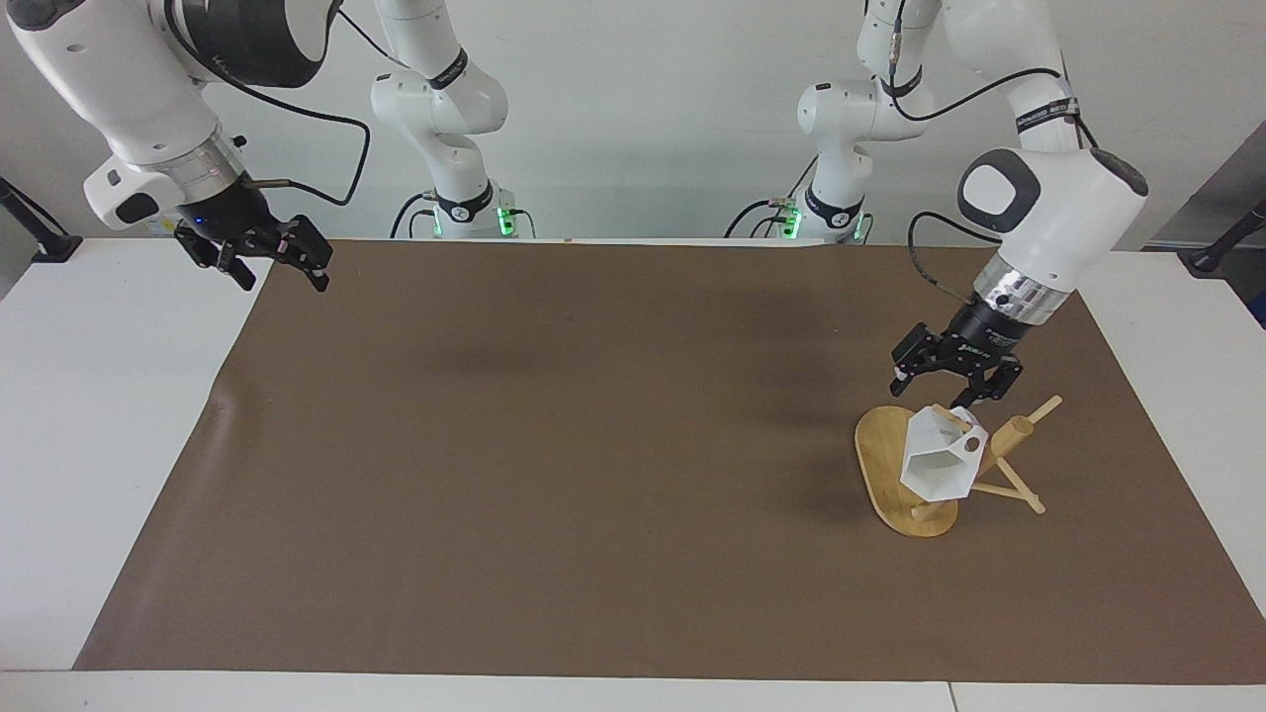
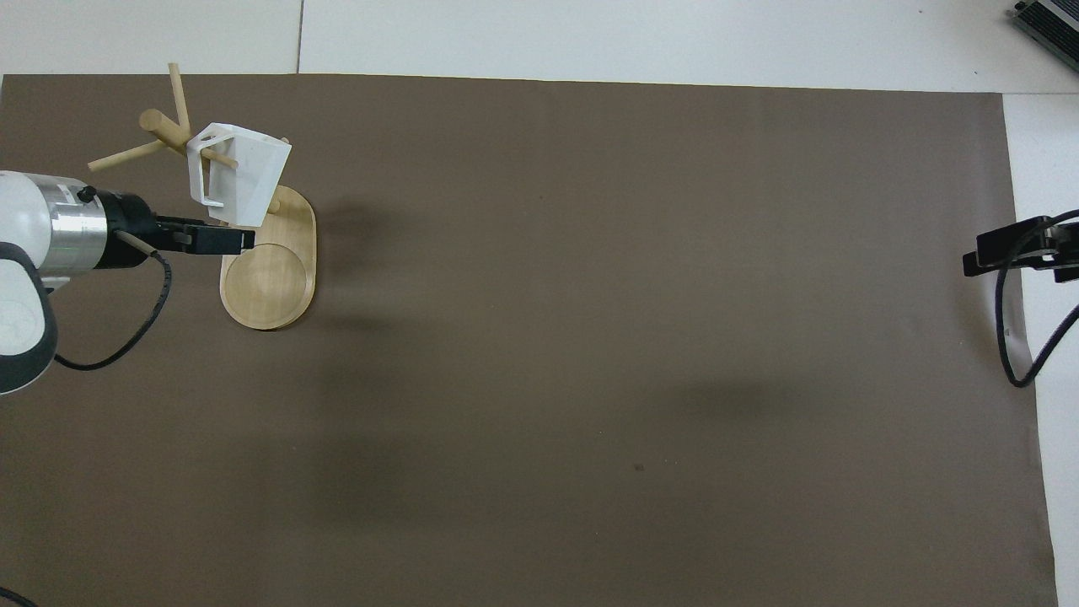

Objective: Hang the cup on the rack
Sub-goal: 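Hang the cup handle on a mug tree peg with the left gripper, then open the left gripper and draw it back from the cup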

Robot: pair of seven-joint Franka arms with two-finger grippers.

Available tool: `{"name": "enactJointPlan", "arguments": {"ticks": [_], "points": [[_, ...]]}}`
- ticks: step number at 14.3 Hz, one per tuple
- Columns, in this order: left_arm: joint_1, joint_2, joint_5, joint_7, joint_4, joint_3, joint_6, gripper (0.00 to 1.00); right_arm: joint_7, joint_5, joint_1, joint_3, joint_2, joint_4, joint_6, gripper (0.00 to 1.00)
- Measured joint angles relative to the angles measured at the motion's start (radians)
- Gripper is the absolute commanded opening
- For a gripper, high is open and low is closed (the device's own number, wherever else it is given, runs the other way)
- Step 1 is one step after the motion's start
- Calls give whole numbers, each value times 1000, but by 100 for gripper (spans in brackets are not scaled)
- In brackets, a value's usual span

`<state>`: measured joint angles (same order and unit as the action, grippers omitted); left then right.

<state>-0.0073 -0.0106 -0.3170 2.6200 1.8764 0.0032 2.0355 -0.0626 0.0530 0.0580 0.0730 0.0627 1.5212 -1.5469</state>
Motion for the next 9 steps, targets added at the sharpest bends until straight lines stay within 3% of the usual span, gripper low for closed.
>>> {"name": "enactJointPlan", "arguments": {"ticks": [4,9], "points": [[2,47,25,-380,-7,-12,-96,100,0,0,0,0,0,0,0,100],[-1,65,72,-988,-15,-25,-210,100,0,0,0,0,0,0,0,100]]}}
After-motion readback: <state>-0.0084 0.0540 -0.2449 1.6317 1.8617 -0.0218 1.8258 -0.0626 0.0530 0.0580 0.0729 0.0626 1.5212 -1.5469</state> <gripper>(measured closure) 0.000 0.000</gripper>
